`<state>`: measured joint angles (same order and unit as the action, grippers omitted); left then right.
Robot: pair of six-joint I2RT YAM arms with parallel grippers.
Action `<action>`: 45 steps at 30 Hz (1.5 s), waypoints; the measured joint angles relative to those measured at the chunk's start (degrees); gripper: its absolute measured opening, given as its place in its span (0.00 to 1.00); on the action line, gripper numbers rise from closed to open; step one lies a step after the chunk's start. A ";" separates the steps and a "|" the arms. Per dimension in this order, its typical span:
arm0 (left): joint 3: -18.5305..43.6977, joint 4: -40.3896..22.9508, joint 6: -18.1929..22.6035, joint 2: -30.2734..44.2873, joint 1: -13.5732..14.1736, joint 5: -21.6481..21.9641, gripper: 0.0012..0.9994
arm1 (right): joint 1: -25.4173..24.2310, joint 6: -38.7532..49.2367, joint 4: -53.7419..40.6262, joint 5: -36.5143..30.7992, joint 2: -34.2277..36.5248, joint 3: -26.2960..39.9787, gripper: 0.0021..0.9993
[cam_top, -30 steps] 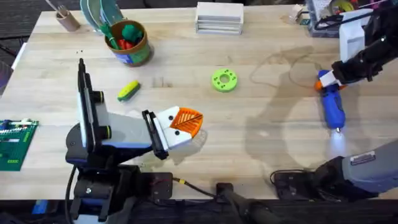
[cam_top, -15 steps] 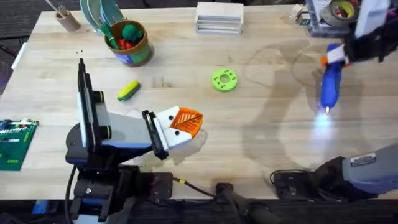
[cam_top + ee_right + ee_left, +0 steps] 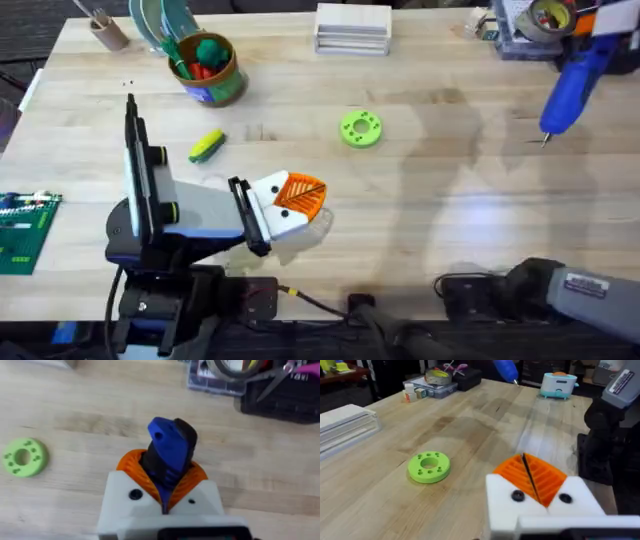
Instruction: Pick up the gripper from the table and insert it into the empty holder that is missing its gripper. Then pick up a screw, insert it into the mounting hole, and use the screwdriver to tighten it. Finally, clean up the table by picking up the vegetable and placing it into the bucket.
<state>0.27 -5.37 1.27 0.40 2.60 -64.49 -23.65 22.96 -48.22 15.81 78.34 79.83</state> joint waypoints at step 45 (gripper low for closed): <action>0.00 0.00 -0.38 0.01 0.00 0.00 0.00 | 65.30 -26.22 90.28 4.88 -18.64 -40.46 0.03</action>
<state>0.27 -5.37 0.89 0.42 2.60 -64.49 41.65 -3.26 42.06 20.69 59.69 39.38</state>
